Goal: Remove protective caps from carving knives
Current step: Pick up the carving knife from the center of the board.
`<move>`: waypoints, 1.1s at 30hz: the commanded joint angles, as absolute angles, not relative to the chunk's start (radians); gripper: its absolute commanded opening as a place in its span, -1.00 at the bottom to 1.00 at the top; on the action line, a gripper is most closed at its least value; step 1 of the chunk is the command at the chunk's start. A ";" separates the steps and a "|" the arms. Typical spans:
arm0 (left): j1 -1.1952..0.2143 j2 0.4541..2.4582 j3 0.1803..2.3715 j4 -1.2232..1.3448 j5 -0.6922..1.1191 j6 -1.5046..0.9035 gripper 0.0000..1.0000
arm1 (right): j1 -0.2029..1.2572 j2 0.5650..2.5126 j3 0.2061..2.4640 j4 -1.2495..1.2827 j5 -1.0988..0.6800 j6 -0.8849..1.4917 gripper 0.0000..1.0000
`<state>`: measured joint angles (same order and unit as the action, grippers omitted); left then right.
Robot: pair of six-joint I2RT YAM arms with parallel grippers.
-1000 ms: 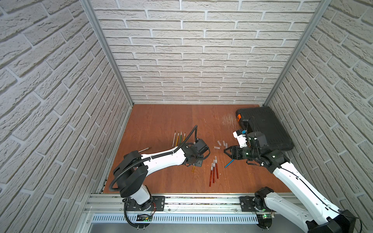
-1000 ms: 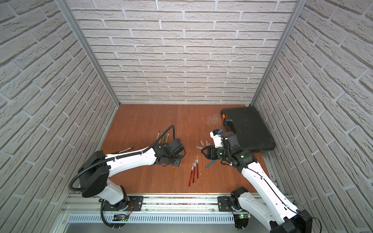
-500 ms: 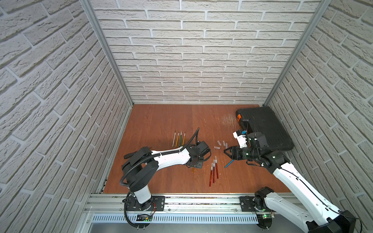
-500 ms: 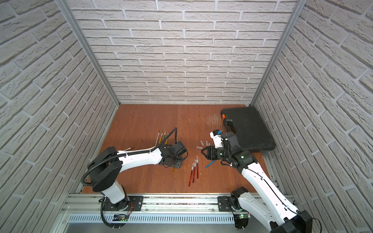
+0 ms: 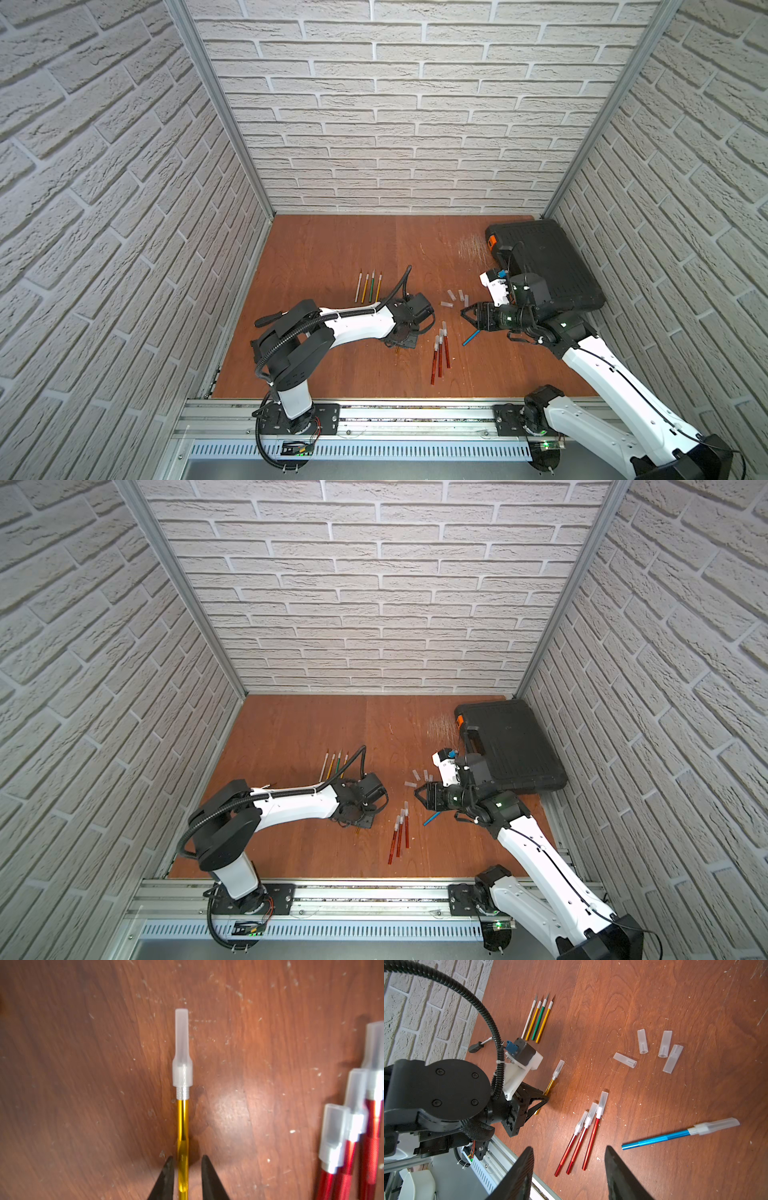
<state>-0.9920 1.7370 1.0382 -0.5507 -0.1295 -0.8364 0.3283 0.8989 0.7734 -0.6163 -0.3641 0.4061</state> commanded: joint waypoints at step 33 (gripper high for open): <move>-0.967 1.547 0.877 -0.182 0.068 -0.843 -0.84 | 0.371 1.115 0.650 -0.185 -0.425 0.663 -0.06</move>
